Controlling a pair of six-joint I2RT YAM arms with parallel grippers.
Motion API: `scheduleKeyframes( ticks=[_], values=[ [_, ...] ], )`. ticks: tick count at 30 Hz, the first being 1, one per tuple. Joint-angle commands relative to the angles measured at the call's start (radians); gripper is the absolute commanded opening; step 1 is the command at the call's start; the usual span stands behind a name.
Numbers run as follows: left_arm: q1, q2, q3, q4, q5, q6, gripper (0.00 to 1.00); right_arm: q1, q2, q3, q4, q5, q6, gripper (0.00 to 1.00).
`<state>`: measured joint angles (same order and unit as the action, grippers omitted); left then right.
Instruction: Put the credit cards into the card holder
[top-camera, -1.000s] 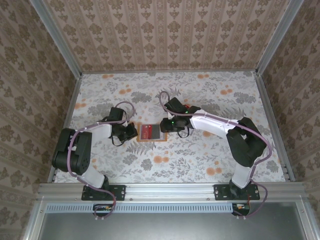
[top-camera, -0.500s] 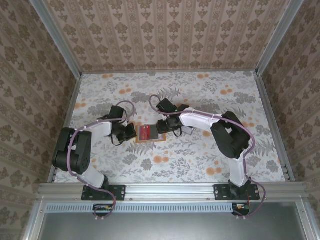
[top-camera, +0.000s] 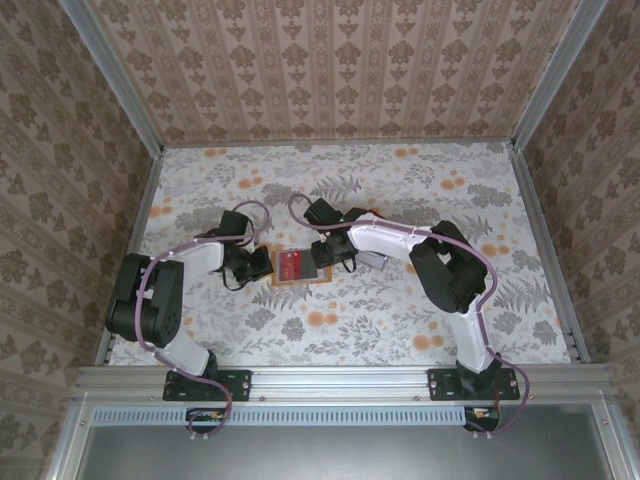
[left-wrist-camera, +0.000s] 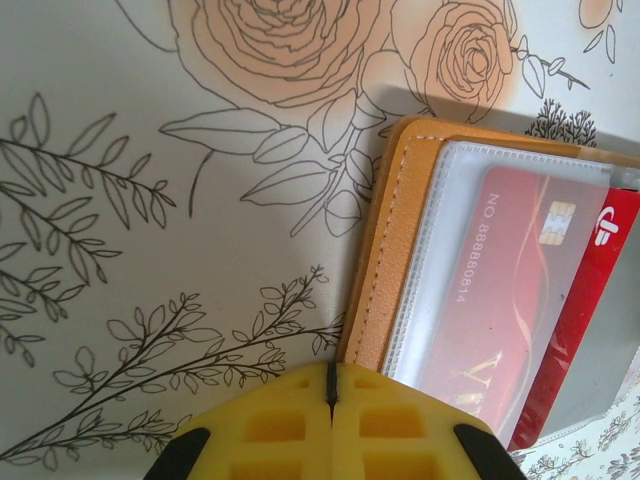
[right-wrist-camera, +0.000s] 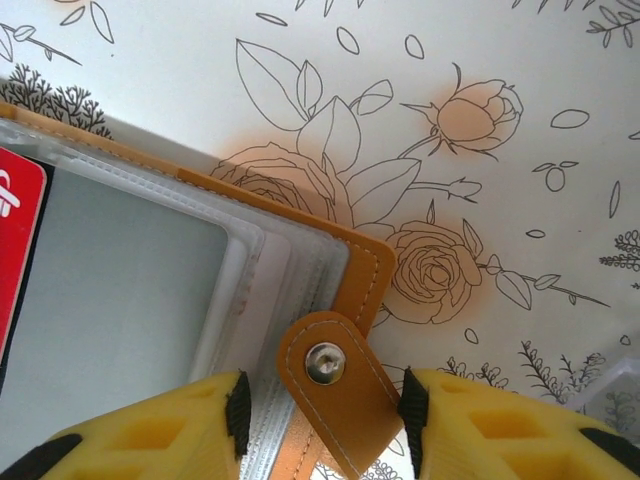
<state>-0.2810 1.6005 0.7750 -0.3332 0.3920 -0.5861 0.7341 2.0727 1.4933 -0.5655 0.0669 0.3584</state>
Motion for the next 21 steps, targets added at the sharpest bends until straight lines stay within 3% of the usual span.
scheduleKeyframes(
  ticks=[1,7,13,21],
  values=[
    [-0.006,0.037,-0.002,-0.028,-0.022,0.017,0.0,-0.001,0.017,0.012,-0.06,0.089,-0.014,0.41],
    [-0.006,0.033,-0.008,-0.026,-0.019,0.014,0.0,-0.002,-0.002,-0.004,-0.059,0.151,-0.014,0.33],
    [-0.006,0.032,-0.01,-0.021,-0.016,0.011,0.0,-0.001,-0.053,-0.062,0.014,0.115,0.002,0.11],
    [-0.013,0.038,-0.002,-0.021,-0.021,0.011,0.0,0.003,-0.237,-0.185,0.155,0.062,0.052,0.04]
  ],
)
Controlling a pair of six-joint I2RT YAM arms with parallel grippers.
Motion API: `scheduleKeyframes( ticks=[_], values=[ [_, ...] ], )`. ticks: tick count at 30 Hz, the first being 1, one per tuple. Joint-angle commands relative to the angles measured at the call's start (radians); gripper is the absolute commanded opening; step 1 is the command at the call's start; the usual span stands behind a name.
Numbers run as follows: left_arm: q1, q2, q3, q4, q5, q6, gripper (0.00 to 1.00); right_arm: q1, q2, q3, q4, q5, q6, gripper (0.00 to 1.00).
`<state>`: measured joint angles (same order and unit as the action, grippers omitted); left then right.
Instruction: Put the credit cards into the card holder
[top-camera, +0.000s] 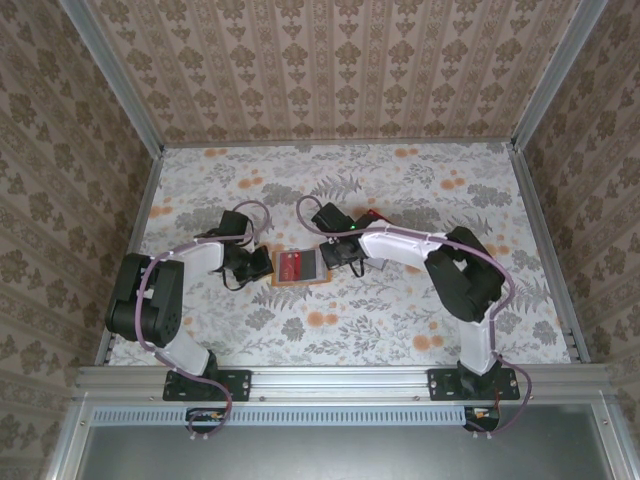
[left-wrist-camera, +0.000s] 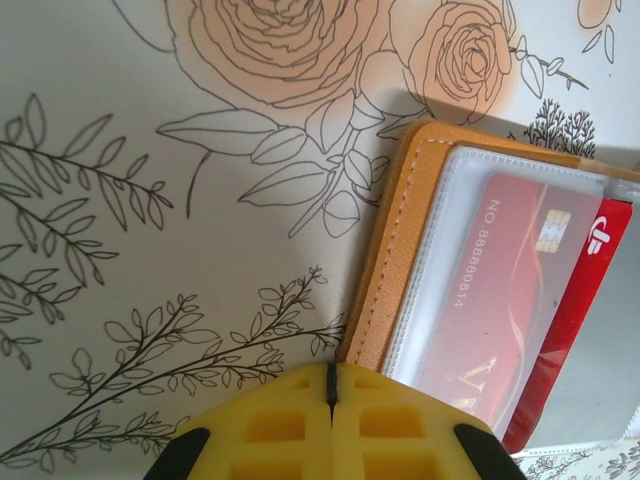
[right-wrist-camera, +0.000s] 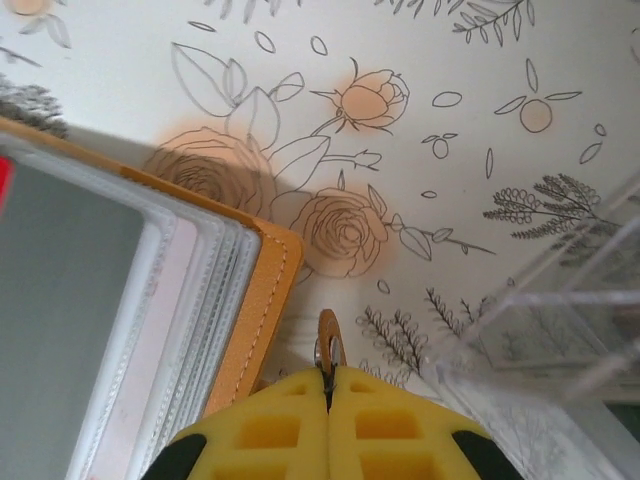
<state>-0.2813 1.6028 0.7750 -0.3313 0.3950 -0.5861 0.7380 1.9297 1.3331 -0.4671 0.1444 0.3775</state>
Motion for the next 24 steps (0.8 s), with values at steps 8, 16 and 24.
scheduleKeyframes(
  ticks=[8,16,24],
  values=[
    [-0.045,0.052,0.018,-0.017,-0.03,0.0,0.0,0.029,-0.149,-0.023,0.165,-0.135,0.045,0.02],
    [-0.068,0.06,0.024,-0.005,-0.031,-0.015,0.0,0.061,-0.051,0.046,0.203,-0.246,0.044,0.03],
    [-0.105,0.09,0.045,0.027,-0.018,-0.042,0.0,0.066,0.018,0.033,0.417,-0.452,0.172,0.03]
  ],
)
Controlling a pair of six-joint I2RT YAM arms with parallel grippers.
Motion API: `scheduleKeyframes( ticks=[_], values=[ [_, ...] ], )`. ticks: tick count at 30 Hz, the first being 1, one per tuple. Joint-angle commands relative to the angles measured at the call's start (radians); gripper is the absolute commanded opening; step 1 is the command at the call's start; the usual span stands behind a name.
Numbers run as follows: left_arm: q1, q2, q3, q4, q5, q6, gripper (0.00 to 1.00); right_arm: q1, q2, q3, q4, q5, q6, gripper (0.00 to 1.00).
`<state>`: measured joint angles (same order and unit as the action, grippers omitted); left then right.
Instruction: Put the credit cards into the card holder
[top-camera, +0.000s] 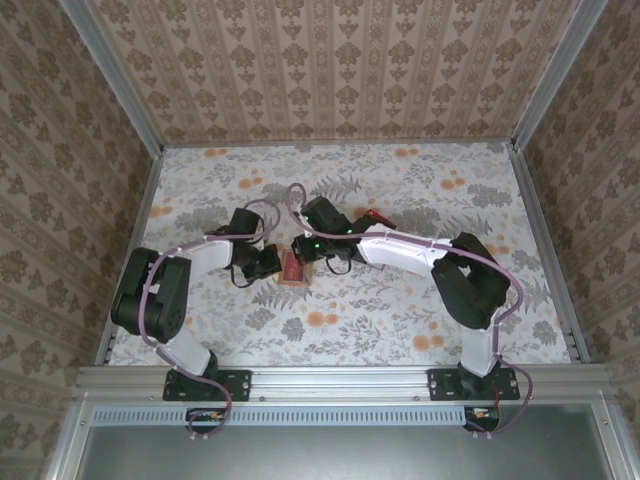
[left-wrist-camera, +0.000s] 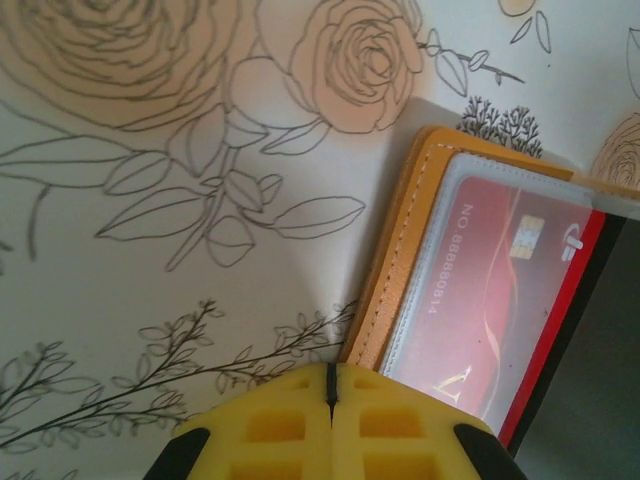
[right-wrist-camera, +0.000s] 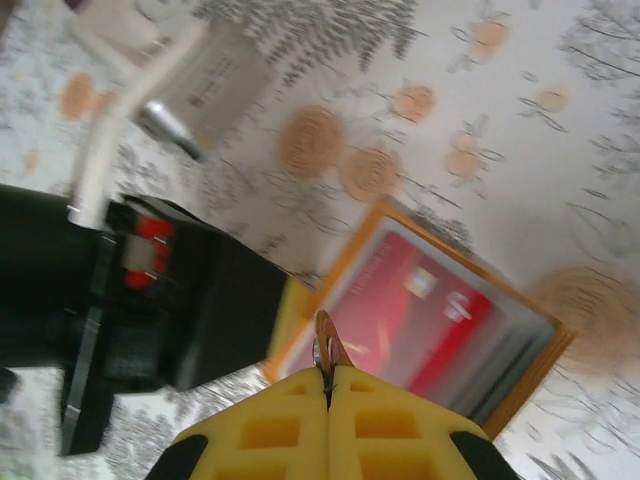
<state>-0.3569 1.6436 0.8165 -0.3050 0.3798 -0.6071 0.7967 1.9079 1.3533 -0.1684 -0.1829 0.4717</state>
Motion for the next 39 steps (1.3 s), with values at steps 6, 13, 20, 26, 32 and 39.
scheduleKeyframes(
  ticks=[6,13,20,26,32,39],
  values=[
    [-0.038,0.029,0.002,0.017,0.001,-0.042,0.0,0.001,0.085,0.019,0.157,-0.15,0.13,0.03],
    [0.032,-0.078,-0.035,-0.038,0.008,-0.027,0.11,-0.028,0.082,-0.004,0.084,-0.082,0.112,0.04],
    [0.157,-0.301,-0.069,-0.141,0.01,-0.015,0.16,0.01,0.188,0.122,-0.019,-0.092,0.064,0.07],
    [0.21,-0.425,-0.071,-0.195,-0.023,-0.002,0.17,0.035,0.278,0.224,-0.11,-0.065,0.023,0.22],
    [0.21,-0.4,-0.065,-0.18,0.01,0.005,0.17,0.035,0.194,0.208,-0.123,-0.07,0.016,0.49],
    [0.18,-0.409,-0.011,-0.2,0.015,0.042,0.17,0.02,0.041,0.157,-0.085,-0.121,0.051,0.53]
  ],
)
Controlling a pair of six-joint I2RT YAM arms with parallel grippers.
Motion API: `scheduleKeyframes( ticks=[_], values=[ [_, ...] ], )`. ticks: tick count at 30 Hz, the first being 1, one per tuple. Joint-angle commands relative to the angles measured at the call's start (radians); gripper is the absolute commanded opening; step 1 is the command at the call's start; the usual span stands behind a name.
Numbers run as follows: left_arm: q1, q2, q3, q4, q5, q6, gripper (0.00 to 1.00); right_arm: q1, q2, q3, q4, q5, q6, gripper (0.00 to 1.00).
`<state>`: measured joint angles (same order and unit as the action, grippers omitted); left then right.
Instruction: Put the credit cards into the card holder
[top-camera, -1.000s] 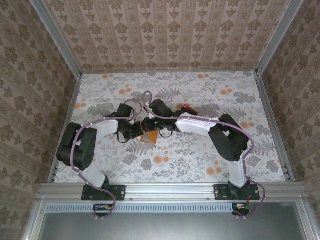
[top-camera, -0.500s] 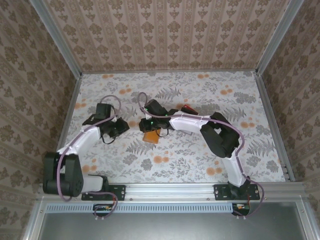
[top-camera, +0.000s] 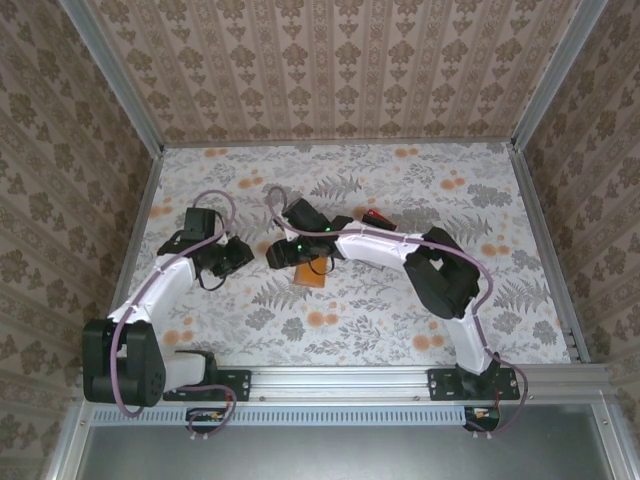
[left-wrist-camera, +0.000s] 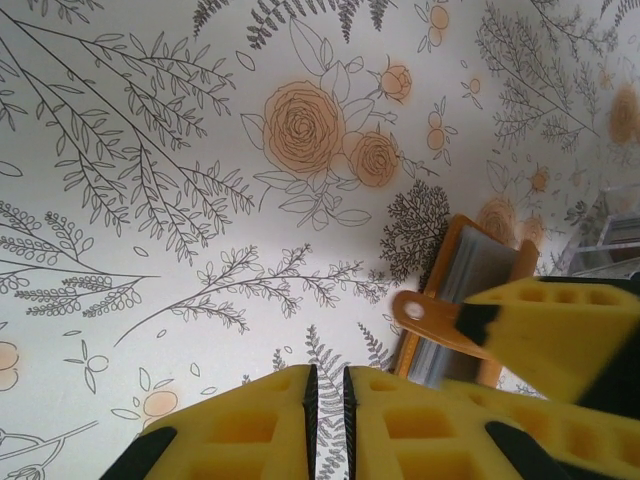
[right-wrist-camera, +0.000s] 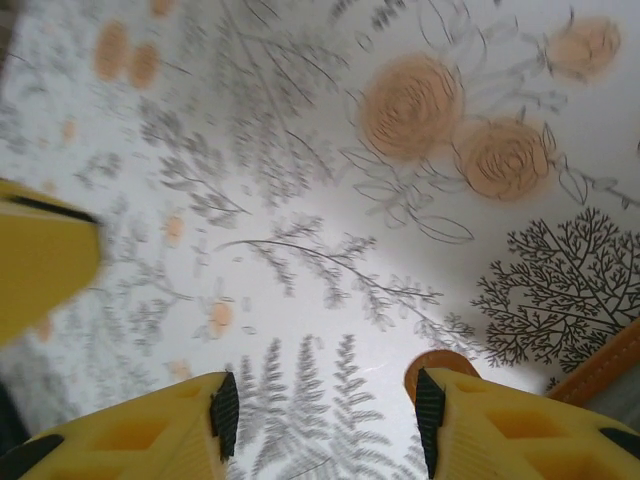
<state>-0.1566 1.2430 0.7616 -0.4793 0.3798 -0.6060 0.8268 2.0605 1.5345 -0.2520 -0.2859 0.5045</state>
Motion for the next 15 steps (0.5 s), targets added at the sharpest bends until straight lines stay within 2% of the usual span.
scheduleKeyframes(
  ticks=[1,6,11,15],
  values=[
    [-0.034,-0.008,0.052,-0.027,0.01,0.045,0.17,-0.015,-0.133,-0.038,-0.005,-0.004,0.019,0.53],
    [-0.17,0.026,0.123,-0.034,-0.037,0.072,0.17,-0.064,-0.235,-0.16,-0.057,0.119,0.014,0.53],
    [-0.368,0.13,0.251,-0.083,-0.154,0.106,0.16,-0.117,-0.286,-0.33,0.005,0.097,0.07,0.53],
    [-0.442,0.278,0.326,-0.115,-0.221,0.135,0.14,-0.113,-0.282,-0.382,0.007,0.143,0.071,0.53]
  ],
)
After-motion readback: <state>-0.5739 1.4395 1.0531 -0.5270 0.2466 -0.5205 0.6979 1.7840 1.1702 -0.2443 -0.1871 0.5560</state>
